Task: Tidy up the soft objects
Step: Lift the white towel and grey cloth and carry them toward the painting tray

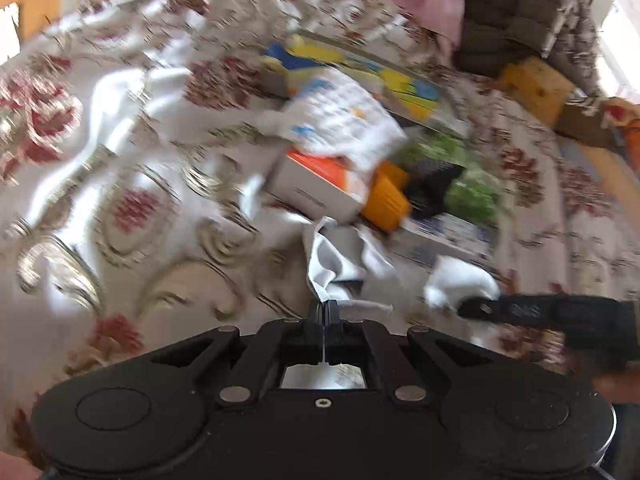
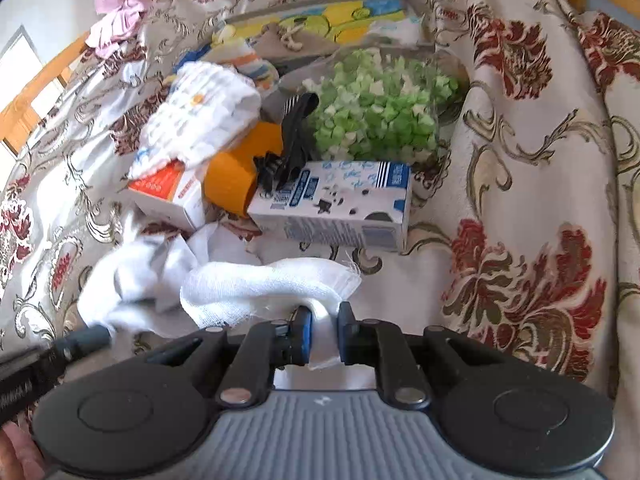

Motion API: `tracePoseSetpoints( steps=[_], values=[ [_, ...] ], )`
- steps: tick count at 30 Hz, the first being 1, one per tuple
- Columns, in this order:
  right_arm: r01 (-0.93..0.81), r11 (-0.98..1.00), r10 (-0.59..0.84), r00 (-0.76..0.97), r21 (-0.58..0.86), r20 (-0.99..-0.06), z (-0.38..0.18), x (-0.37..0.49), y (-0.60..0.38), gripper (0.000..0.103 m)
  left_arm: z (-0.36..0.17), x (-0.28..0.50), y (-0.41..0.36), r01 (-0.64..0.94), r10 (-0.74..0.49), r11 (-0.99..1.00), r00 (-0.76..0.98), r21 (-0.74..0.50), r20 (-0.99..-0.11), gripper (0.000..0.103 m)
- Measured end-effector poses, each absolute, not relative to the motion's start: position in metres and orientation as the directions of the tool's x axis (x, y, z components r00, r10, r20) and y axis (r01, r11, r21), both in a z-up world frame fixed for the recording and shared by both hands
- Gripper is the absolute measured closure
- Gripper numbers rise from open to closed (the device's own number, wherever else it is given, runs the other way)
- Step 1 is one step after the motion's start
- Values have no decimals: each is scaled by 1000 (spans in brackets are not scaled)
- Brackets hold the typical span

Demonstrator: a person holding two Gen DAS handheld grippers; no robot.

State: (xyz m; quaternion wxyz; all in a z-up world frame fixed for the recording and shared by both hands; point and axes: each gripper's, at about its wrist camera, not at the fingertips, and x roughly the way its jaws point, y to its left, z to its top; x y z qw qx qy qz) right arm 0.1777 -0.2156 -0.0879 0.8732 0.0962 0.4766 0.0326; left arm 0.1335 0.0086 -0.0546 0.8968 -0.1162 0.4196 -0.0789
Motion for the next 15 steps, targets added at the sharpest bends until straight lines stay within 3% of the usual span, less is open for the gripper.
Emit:
tracePoseSetpoints(
  steps=[2, 5, 8, 10, 15],
  values=[
    [37, 979, 151, 535, 202, -831, -91, 180, -216, 84, -55, 138, 9, 23, -187, 974, 654, -227, -733, 103],
    [46, 978, 150, 524, 204, -839, -95, 183, -215, 75, -60, 149, 14, -3, -194, 965, 668, -263, -719, 85],
    [46, 977, 154, 521, 208, -839, -97, 185, -214, 66, -64, 161, 13, -17, -228, 946, 674, -324, -702, 79],
    [51, 974, 162, 524, 220, -836, -97, 186, -215, 52, -67, 169, 8, -7, -244, 941, 676, -337, -695, 67],
    [85, 956, 191, 543, 280, -818, -96, 189, -221, 40, -78, 185, -9, 46, -262, 950, 659, -310, -705, 54]
  ],
)
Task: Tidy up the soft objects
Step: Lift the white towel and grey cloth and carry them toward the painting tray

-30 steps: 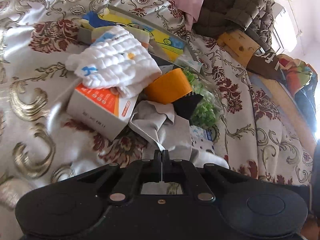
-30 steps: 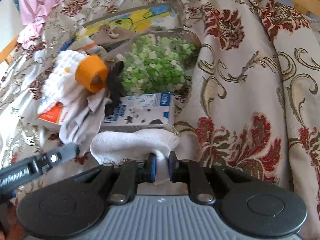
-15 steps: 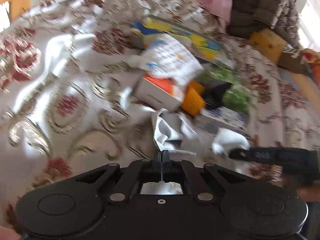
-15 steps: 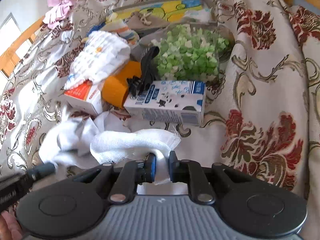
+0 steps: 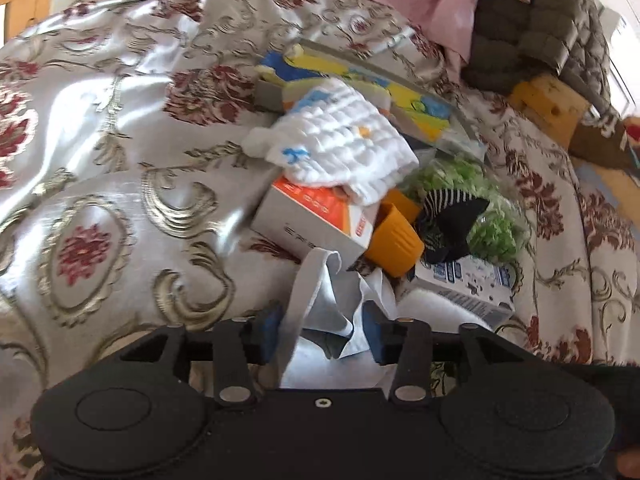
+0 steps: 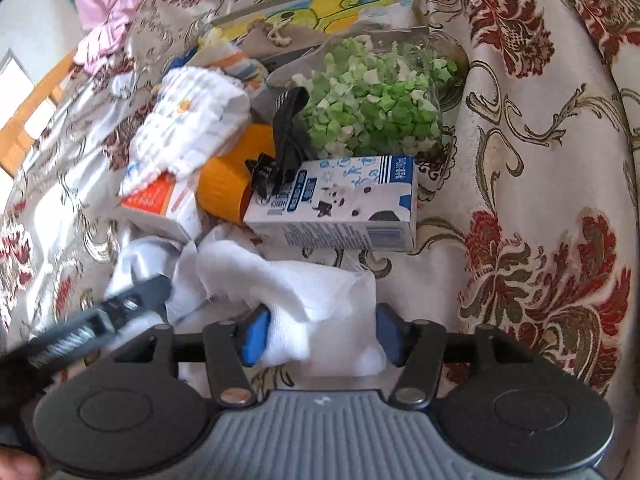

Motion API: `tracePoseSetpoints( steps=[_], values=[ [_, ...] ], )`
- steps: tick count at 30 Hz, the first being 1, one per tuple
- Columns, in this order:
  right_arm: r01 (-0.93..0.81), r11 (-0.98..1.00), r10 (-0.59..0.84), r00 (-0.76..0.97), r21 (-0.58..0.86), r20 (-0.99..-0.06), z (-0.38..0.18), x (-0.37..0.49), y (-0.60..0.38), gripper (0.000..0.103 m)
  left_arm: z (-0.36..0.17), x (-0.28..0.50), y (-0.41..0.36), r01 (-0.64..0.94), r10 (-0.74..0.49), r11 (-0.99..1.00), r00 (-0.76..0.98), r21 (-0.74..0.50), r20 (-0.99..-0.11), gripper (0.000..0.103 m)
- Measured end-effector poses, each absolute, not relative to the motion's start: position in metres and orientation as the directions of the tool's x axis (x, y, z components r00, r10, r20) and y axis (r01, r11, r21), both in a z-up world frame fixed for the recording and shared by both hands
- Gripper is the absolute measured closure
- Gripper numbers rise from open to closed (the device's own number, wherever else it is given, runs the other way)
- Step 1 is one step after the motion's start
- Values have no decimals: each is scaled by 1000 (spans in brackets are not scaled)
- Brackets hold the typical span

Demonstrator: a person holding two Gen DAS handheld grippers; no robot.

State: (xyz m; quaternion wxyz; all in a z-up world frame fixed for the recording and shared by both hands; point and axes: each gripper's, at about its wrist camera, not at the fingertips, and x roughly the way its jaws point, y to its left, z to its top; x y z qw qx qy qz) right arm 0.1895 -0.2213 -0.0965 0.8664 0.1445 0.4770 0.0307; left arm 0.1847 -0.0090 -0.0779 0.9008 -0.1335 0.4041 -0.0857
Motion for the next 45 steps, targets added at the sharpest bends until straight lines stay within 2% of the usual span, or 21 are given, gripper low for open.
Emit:
tracePoseSetpoints(
  steps=[2, 6, 8, 10, 15, 18, 20, 22, 23, 25, 28, 31, 34, 41, 45],
  values=[
    [95, 950, 197, 551, 296, -811, -97, 191, -222, 37, -83, 190, -14, 57, -255, 956, 651, -289, -715, 53],
    [119, 936, 207, 574, 331, -792, -97, 195, -225, 33, -88, 193, -24, 116, -261, 962, 647, -247, -717, 40],
    [137, 927, 210, 582, 349, -786, -98, 196, -228, 32, -88, 192, -29, 133, -252, 966, 649, -220, -718, 39],
    [156, 911, 225, 589, 382, -776, -99, 199, -232, 30, -89, 192, -31, 159, -262, 965, 646, -209, -717, 32],
    [159, 908, 232, 582, 389, -779, -105, 208, -228, 30, -94, 187, -46, 239, -229, 967, 650, -91, -724, 31],
    [152, 914, 225, 581, 376, -782, -107, 211, -223, 36, -98, 183, -57, 296, -206, 955, 663, -1, -719, 32],
    [145, 922, 215, 579, 358, -786, -107, 212, -220, 45, -101, 181, -63, 322, -182, 945, 670, 60, -720, 36],
    [146, 925, 208, 577, 350, -790, -107, 211, -220, 59, -103, 180, -68, 345, -170, 933, 674, 102, -719, 47],
    [147, 924, 210, 577, 354, -789, -107, 211, -221, 62, -104, 179, -69, 359, -173, 926, 675, 115, -717, 49],
    [151, 921, 211, 579, 358, -787, -106, 210, -223, 78, -105, 175, -74, 391, -180, 909, 680, 144, -711, 62],
    [140, 925, 213, 580, 354, -787, -105, 209, -223, 87, -108, 164, -83, 438, -179, 872, 702, 220, -689, 75],
    [118, 931, 216, 584, 345, -783, -101, 205, -222, 89, -109, 154, -91, 463, -172, 835, 731, 296, -660, 88],
    [97, 930, 226, 613, 356, -757, -92, 197, -222, 90, -101, 150, -88, 443, -172, 847, 752, 294, -636, 94],
    [34, 926, 232, 733, 375, -640, -64, 176, -227, 90, -63, 136, -68, 308, -156, 922, 851, 235, -501, 95],
    [-23, 929, 231, 815, 369, -531, -43, 161, -228, 90, -45, 135, -57, 248, -151, 951, 891, 182, -429, 95]
  ],
)
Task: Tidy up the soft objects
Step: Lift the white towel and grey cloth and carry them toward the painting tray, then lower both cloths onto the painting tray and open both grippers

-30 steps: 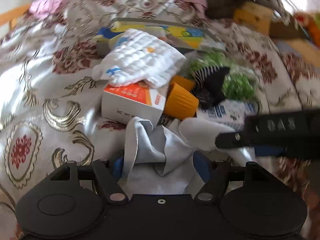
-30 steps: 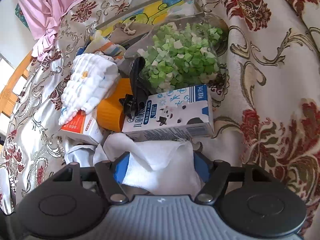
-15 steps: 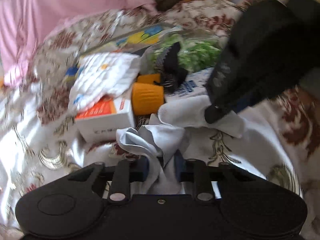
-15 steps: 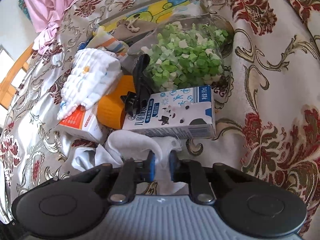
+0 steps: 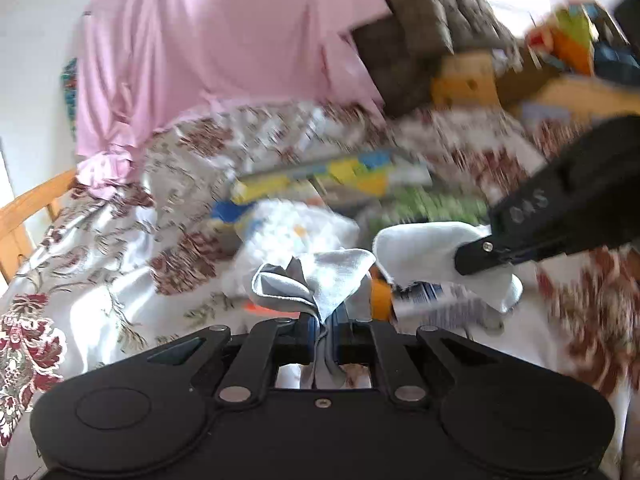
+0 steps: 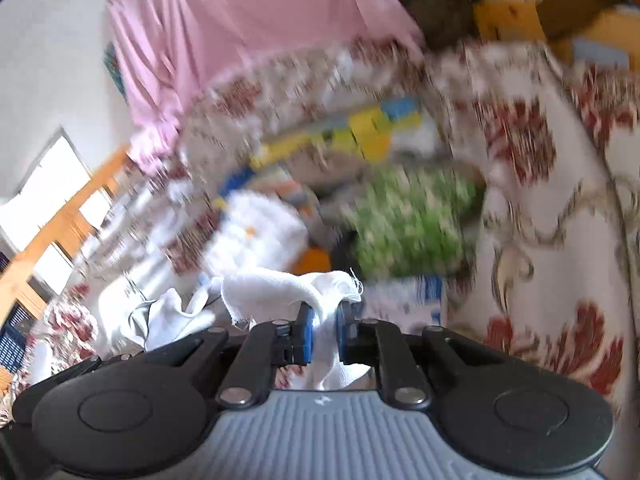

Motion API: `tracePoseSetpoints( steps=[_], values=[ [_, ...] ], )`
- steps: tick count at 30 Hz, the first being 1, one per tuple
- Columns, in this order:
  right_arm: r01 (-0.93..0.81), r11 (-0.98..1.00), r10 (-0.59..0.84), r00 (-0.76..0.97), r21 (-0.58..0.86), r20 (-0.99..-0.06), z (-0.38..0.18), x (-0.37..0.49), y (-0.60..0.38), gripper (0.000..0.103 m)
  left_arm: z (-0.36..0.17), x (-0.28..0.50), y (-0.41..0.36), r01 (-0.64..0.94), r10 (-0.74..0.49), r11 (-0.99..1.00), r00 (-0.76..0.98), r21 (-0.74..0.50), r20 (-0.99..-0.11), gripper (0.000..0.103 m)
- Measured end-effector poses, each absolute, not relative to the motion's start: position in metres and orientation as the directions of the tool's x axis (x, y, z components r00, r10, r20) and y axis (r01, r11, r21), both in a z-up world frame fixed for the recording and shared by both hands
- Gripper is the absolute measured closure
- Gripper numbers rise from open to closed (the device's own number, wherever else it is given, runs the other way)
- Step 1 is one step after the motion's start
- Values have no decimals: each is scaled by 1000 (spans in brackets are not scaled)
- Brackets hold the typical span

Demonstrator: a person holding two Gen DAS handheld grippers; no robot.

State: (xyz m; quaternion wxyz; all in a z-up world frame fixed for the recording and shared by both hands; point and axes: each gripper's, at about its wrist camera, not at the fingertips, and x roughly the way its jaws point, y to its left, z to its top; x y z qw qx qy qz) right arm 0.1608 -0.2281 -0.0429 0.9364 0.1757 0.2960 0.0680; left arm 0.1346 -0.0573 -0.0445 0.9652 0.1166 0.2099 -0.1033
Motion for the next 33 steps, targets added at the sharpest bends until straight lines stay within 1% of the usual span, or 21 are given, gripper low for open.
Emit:
tracePoseSetpoints(
  steps=[2, 6, 11, 15, 19, 22, 25, 28, 33],
  values=[
    [-46, 935, 221, 851, 352, -476, -33, 156, -229, 90, -34, 136, -55, 226, -147, 961, 905, 158, -400, 95],
    [-93, 952, 207, 898, 292, -388, -7, 164, -226, 90, -5, 156, -48, 213, -168, 974, 905, 76, -391, 95],
    [-148, 969, 199, 942, 199, -269, 27, 197, -232, 90, 25, 208, -50, 221, -204, 975, 908, 5, -366, 95],
    [-129, 974, 170, 959, 185, -229, 37, 247, -239, 90, 37, 262, -59, 240, -232, 970, 909, -21, -346, 95],
    [-76, 960, 135, 969, 269, -206, 34, 302, -259, 90, 36, 317, -71, 244, -242, 969, 907, -38, -345, 95],
    [-38, 958, 98, 974, 283, -203, 26, 333, -273, 90, 31, 356, -82, 248, -246, 968, 902, -41, -355, 95],
    [-3, 951, 78, 970, 308, -231, 14, 358, -286, 90, 22, 393, -94, 254, -255, 966, 891, -55, -377, 95],
    [27, 940, 75, 956, 339, -285, 1, 382, -295, 90, 12, 421, -106, 255, -264, 964, 875, -76, -407, 95],
    [64, 935, 79, 922, 350, -380, -21, 416, -302, 90, -7, 458, -119, 250, -272, 962, 834, -110, -480, 95]
  ],
)
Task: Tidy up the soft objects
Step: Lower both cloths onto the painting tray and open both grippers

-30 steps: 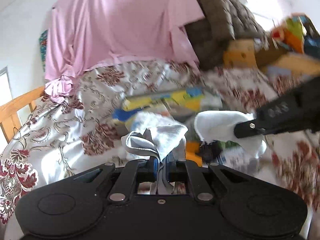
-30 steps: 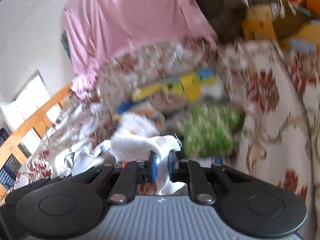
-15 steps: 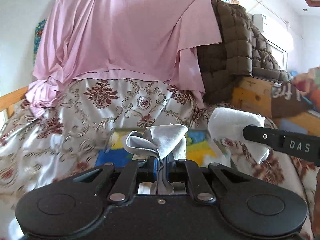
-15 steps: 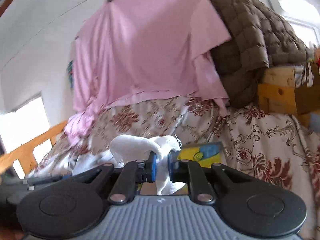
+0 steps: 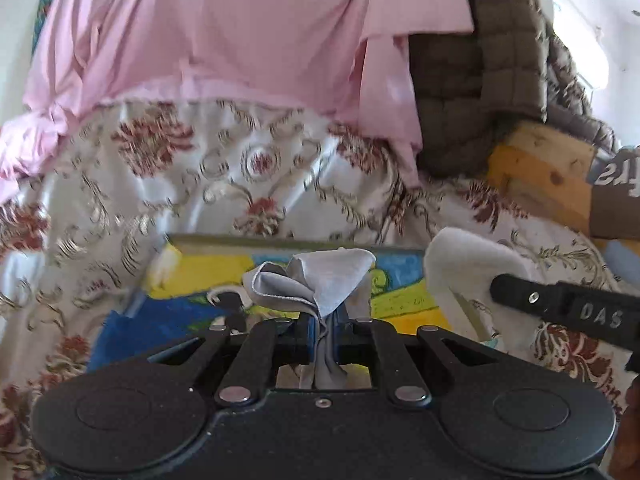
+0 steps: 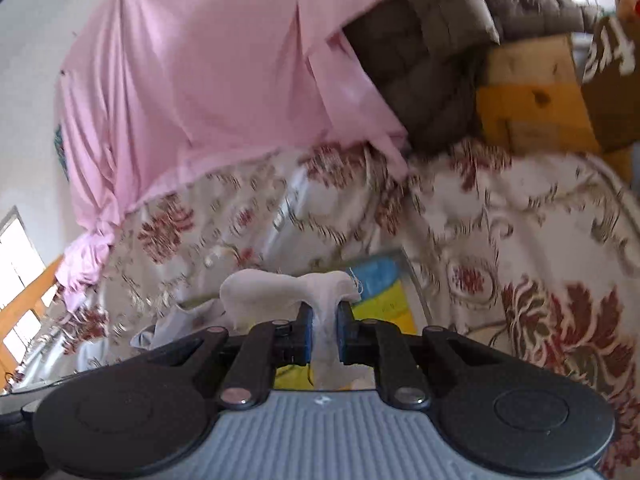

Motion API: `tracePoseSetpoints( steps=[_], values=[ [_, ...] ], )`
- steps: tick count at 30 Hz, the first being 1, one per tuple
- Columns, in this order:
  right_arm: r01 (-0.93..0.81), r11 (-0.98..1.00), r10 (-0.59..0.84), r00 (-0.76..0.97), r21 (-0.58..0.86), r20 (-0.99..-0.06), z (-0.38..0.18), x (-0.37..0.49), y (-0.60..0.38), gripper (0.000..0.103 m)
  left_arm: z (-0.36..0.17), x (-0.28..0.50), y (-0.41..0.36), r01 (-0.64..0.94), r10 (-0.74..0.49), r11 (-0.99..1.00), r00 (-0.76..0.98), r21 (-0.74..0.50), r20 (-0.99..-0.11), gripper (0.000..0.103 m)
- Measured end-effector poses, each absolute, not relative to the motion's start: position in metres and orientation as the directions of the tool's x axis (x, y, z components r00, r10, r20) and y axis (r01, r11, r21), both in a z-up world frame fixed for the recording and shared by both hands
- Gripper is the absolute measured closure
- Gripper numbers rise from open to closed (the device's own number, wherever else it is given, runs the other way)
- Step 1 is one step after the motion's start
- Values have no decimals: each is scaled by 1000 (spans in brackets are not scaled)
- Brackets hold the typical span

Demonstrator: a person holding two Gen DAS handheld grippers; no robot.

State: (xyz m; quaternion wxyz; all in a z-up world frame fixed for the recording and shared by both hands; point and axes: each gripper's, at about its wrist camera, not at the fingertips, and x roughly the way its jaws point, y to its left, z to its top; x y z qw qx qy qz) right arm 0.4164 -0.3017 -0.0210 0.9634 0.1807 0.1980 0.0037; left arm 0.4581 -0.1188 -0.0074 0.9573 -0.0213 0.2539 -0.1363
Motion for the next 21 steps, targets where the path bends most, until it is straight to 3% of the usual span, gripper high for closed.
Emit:
tracePoseSetpoints(
  steps=[10, 21],
  values=[
    [129, 920, 109, 822, 369, -559, -54, 447, -309, 89, -43, 494, -131, 232, -294, 956, 727, -181, -621, 93],
    [151, 944, 66, 785, 295, -615, -53, 449, -302, 82, -49, 496, -133, 211, -260, 965, 703, -154, -662, 89]
  ],
)
